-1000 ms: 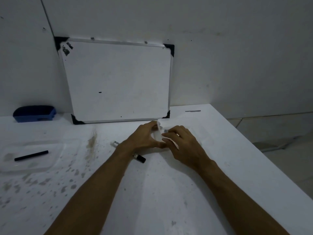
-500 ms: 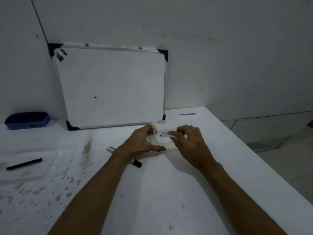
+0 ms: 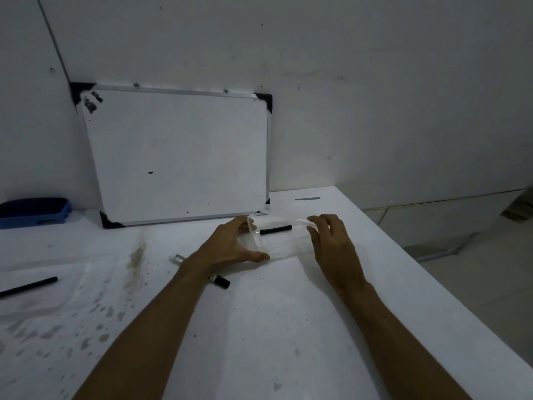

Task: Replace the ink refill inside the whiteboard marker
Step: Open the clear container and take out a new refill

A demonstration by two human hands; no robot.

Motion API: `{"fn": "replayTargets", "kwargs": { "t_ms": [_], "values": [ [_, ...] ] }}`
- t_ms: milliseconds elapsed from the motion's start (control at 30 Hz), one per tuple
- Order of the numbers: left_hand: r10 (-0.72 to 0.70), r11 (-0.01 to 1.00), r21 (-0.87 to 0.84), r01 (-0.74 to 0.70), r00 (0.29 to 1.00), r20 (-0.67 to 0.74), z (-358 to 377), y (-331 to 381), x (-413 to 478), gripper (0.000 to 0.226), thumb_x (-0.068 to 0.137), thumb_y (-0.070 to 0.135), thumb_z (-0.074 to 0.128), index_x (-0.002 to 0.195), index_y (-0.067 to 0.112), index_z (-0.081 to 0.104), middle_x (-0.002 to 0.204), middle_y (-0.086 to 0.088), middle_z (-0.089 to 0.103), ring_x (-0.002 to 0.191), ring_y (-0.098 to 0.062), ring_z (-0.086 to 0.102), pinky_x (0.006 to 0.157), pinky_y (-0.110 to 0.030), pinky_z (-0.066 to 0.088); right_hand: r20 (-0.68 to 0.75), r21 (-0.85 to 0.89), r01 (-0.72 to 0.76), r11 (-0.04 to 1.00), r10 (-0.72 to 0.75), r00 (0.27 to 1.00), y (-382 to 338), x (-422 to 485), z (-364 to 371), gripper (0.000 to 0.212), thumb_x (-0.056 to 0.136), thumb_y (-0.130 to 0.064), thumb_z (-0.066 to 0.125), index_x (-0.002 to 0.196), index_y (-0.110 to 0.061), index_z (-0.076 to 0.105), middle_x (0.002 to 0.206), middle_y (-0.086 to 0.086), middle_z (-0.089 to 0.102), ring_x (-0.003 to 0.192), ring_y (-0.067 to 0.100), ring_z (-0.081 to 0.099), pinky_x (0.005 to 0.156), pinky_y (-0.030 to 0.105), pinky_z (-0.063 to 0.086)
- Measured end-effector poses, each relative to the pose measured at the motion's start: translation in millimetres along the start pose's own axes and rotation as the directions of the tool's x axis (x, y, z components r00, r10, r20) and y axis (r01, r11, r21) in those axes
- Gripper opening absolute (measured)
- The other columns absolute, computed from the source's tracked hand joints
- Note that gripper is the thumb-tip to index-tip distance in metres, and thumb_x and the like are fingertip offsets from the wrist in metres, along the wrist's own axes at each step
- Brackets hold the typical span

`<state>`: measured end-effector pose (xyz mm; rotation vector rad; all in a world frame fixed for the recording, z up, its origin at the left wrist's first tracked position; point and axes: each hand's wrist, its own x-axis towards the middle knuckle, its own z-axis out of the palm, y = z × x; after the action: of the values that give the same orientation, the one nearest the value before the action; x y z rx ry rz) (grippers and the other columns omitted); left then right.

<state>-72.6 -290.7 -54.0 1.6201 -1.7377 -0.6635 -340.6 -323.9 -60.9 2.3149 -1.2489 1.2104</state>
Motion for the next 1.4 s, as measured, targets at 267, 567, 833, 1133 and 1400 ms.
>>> {"fn": "replayTargets", "kwargs": {
  "t_ms": [267, 567, 833, 1133, 1400],
  "values": [
    [0.0, 1.0, -0.012, 0.0, 1.0, 0.008, -1, -1, 0, 0.109, 0.047, 0.071, 0.089, 0.139, 0.025, 0.053, 0.136, 0.012, 0.063, 0.124, -0.006, 0.059, 0.108, -0.036, 0.049, 0.029, 0.082, -0.089, 0.993, 0.087, 0.996, 3, 5, -4, 0.024, 0.106, -0.025, 0.052, 0.103, -0.004, 0.063, 0.097, 0.013, 0.067, 0.083, 0.027, 0.066, 0.068, 0.039, 0.061],
    [0.006, 0.999, -0.033, -0.006, 1.0, 0.001, -1, -1, 2, 0.107, 0.047, 0.067, 0.09, 0.137, 0.023, 0.053, 0.135, 0.011, 0.064, 0.122, -0.007, 0.06, 0.108, -0.035, 0.049, 0.276, 0.118, -0.325, 0.938, 0.283, 0.919, 4, 5, -4, 0.041, 0.11, -0.023, 0.041, 0.143, -0.003, 0.051, 0.147, 0.018, 0.054, 0.136, 0.032, 0.052, 0.114, 0.035, 0.038],
    [-0.002, 0.999, -0.046, 0.003, 1.0, 0.018, -1, -1, 1, 0.107, 0.05, 0.06, 0.094, 0.14, 0.023, 0.05, 0.139, 0.009, 0.061, 0.126, -0.008, 0.058, 0.108, -0.031, 0.047, 0.189, 0.086, -0.288, 0.954, 0.268, 0.945, 4, 5, -6, 0.041, 0.106, -0.025, 0.037, 0.114, 0.001, 0.067, 0.106, 0.02, 0.072, 0.094, 0.035, 0.07, 0.086, 0.043, 0.056],
    [0.003, 1.0, -0.026, -0.002, 0.999, 0.042, -3, -1, 2, 0.102, 0.058, 0.049, 0.096, 0.144, 0.022, 0.048, 0.142, 0.008, 0.059, 0.127, -0.009, 0.056, 0.107, -0.027, 0.045, 0.191, 0.265, -0.558, 0.786, 0.525, 0.829, 17, 3, -17, 0.031, 0.109, -0.026, 0.039, 0.105, -0.008, 0.064, 0.087, 0.003, 0.07, 0.074, 0.017, 0.071, 0.072, 0.036, 0.061],
    [-0.057, 0.997, -0.054, 0.062, 0.994, 0.091, -7, 2, -2, 0.13, 0.038, 0.073, 0.089, 0.147, 0.023, 0.041, 0.143, 0.008, 0.055, 0.125, -0.006, 0.051, 0.104, -0.025, 0.039, 0.324, 0.241, -0.844, 0.479, 0.78, 0.535, 34, 10, -23, 0.028, 0.107, -0.024, 0.04, 0.095, -0.013, 0.063, 0.079, 0.015, 0.074, 0.059, 0.019, 0.066, 0.062, 0.029, 0.055]
  ]
}}
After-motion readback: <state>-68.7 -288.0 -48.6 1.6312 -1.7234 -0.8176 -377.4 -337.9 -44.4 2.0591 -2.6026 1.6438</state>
